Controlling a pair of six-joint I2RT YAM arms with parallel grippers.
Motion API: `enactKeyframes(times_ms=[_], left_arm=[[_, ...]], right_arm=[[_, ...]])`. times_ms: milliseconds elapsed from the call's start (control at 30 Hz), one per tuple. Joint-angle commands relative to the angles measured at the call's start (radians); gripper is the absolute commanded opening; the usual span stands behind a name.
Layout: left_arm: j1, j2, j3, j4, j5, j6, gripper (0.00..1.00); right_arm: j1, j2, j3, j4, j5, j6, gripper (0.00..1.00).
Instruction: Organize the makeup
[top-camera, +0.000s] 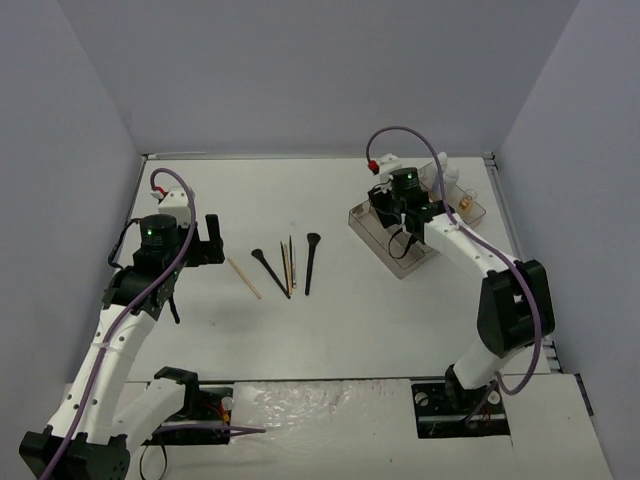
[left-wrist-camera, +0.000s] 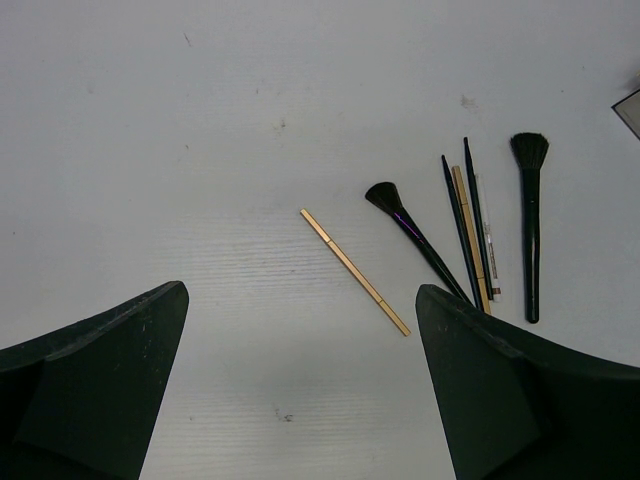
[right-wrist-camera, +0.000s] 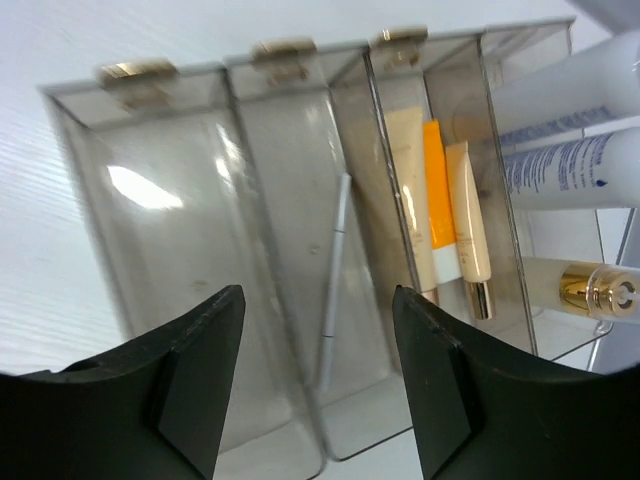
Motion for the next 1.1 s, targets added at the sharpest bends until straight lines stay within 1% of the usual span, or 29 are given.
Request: enactKeyframes(times_ms=[0,33,167,267,367,500,633,1067], left_arm=[[0.01,0.0,0.034,0.036,-0.009,0.003,0.97],[0.011,0.0,0.034,0.036,-0.008,0.001,0.97],[0.013,0.0,0.031,0.038,-0.009,0.001,0.97],[0.013,0.002,0.032,0.038,-0.007,-0.002,0.97],[0.016,0.0,0.031,0.038,-0.01,-0.002,0.97],[0.017,-0.001,0.025,0.044,-0.008,-0.002,0.97],[0.017,0.005,0.024,0.044,-0.003,-0.005,0.97],[0.017,0.008,0.027,0.045,0.002,-0.005,0.97]], right_arm=[[0.191,-0.142,-0.002,0.072,0.089,0.286,0.58],[0.258,-0.142,-0.012,0.097,0.115,0.366,0.57],[0.419,-0.079,-0.03,0.17,0.214,0.552,0.52],[0.494,-0.001,-0.03,0.223,0.26,0.618,0.5],[0.549,0.108,0.015,0.237,0.285,0.648,0.47],[0.576,0.207,0.049,0.243,0.296,0.681,0.41],[0.584,0.257,0.06,0.269,0.285,0.704,0.38],[0.591,0.36,0.089,0.297,0.255,0.736,0.37]])
